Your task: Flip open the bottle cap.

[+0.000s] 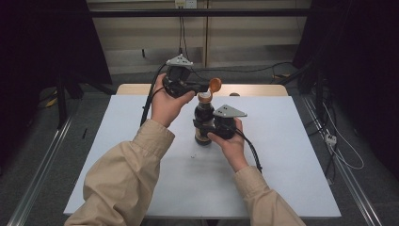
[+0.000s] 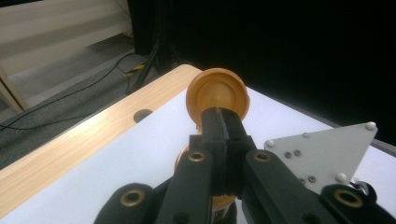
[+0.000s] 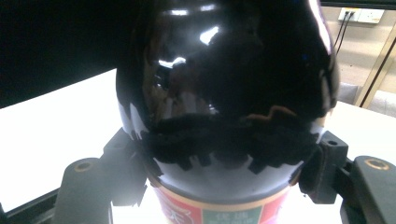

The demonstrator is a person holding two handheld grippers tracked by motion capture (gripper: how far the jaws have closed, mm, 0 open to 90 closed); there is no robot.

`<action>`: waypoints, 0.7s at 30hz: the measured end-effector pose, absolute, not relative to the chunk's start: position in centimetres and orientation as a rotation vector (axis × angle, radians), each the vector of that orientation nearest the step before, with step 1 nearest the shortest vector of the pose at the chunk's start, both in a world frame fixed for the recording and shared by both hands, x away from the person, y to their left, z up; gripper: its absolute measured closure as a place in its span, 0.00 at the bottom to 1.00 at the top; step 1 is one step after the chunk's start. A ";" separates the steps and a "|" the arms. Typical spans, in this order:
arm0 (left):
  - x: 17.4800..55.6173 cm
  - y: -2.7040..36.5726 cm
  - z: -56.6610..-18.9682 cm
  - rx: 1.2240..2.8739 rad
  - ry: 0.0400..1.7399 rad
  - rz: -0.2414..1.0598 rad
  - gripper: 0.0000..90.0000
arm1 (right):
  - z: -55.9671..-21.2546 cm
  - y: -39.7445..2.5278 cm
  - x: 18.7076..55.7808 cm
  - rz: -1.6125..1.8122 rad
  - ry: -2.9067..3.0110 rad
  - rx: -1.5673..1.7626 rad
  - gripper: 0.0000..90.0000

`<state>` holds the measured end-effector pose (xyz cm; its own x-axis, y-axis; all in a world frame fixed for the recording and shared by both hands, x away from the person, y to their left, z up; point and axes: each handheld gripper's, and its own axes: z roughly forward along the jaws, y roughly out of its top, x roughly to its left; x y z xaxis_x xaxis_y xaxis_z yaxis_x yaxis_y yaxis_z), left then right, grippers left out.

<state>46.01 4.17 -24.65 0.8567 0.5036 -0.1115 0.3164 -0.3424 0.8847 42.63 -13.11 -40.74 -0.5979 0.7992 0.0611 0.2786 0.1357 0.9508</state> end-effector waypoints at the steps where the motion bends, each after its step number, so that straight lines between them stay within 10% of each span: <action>1: 45.9 4.2 -24.6 1.958 0.602 0.216 1.00 | -40.7 -13.1 42.6 1.472 1.952 1.031 0.34; 21: 45.4 6.7 -25.0 1.948 0.621 0.171 0.74 | -40.4 -13.1 42.6 1.470 1.977 1.071 0.27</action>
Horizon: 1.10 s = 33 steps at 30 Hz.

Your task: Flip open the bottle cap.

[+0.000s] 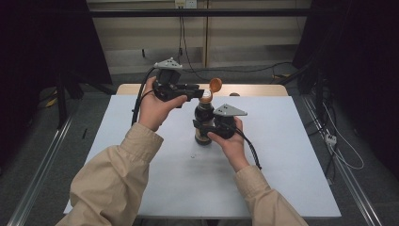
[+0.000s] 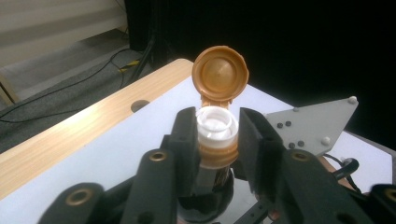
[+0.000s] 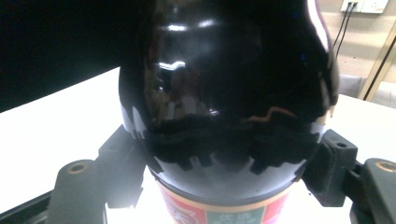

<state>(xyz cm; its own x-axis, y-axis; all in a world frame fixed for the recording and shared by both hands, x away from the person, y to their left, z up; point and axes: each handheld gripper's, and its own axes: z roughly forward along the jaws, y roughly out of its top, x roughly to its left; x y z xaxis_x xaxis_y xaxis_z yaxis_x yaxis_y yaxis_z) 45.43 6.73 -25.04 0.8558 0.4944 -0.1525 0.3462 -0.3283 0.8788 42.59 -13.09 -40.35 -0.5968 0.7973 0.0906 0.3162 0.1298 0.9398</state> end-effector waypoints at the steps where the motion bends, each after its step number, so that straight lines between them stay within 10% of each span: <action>1: 45.4 6.9 -25.1 1.946 0.624 0.173 0.73 | -40.3 -13.1 42.6 1.463 1.988 1.058 0.27; 33: 43.2 12.2 -29.4 1.908 0.609 0.168 0.29 | -40.3 -16.4 40.0 1.449 2.133 1.086 0.15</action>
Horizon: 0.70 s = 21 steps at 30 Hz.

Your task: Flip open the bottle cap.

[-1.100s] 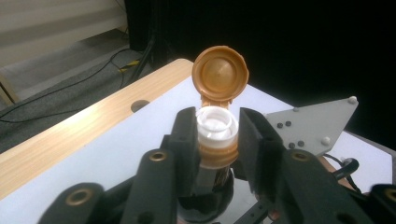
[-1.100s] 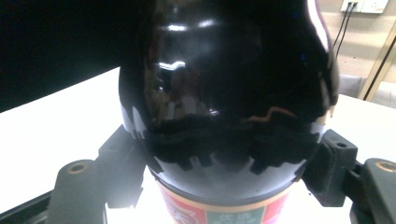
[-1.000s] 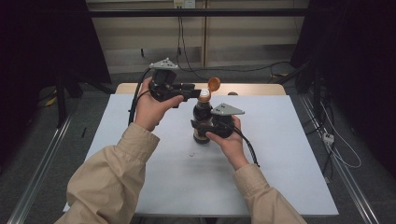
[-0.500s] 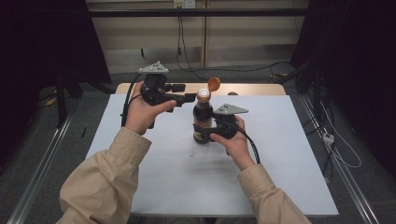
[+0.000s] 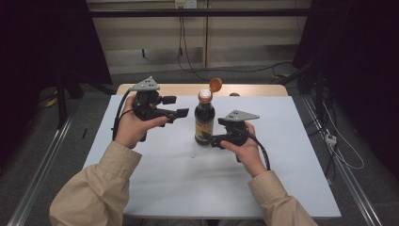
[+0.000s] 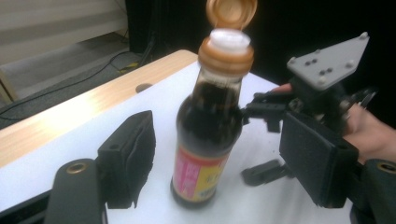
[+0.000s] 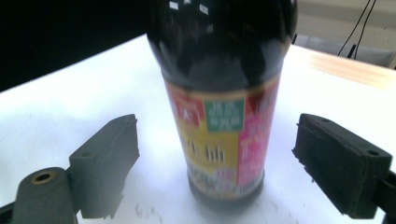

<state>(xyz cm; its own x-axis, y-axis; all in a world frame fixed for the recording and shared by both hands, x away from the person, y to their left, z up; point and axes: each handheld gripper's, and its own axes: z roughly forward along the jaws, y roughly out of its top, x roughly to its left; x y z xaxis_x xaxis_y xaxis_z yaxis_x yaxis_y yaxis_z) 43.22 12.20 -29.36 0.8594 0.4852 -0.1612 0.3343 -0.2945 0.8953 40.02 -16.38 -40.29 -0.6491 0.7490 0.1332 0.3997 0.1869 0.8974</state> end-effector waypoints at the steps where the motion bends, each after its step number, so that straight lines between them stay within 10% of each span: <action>1: 43.2 12.4 -29.6 1.911 0.613 0.170 0.29 | -40.3 -16.6 39.9 1.445 2.136 1.078 0.15; 21: 40.9 15.5 -35.0 1.933 0.635 0.148 0.21 | -41.6 -19.7 36.7 1.378 2.200 1.070 0.15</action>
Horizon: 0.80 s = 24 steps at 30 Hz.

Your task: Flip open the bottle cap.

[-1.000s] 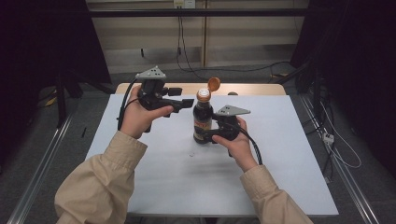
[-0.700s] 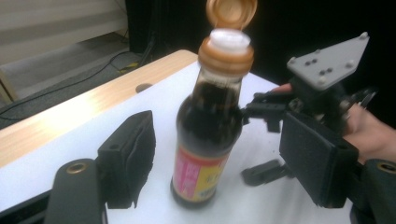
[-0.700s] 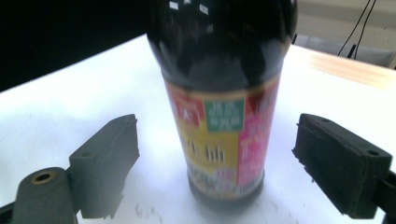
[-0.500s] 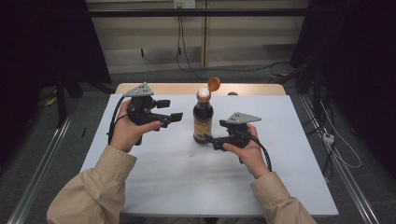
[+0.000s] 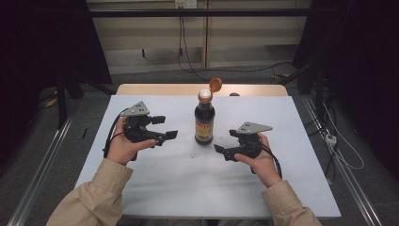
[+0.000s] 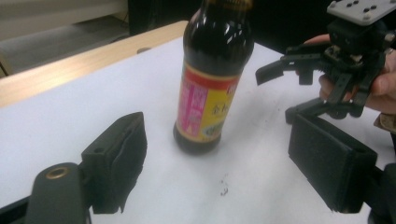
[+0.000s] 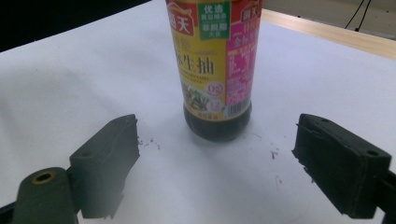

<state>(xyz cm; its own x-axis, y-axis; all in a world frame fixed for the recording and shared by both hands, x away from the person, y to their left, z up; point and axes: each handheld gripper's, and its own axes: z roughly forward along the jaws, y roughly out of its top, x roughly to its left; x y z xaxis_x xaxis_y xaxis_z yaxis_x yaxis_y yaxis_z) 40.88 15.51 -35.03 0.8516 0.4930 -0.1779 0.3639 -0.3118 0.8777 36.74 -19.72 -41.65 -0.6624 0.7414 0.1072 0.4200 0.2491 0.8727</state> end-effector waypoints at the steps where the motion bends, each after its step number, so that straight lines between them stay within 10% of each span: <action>1: 40.8 15.7 -35.3 1.929 0.639 0.142 0.21 | -41.7 -19.9 36.6 1.376 2.203 1.070 0.15; 24: 38.3 18.8 -39.7 1.916 0.669 0.114 0.20 | -42.8 -22.6 33.6 1.368 2.201 1.113 0.16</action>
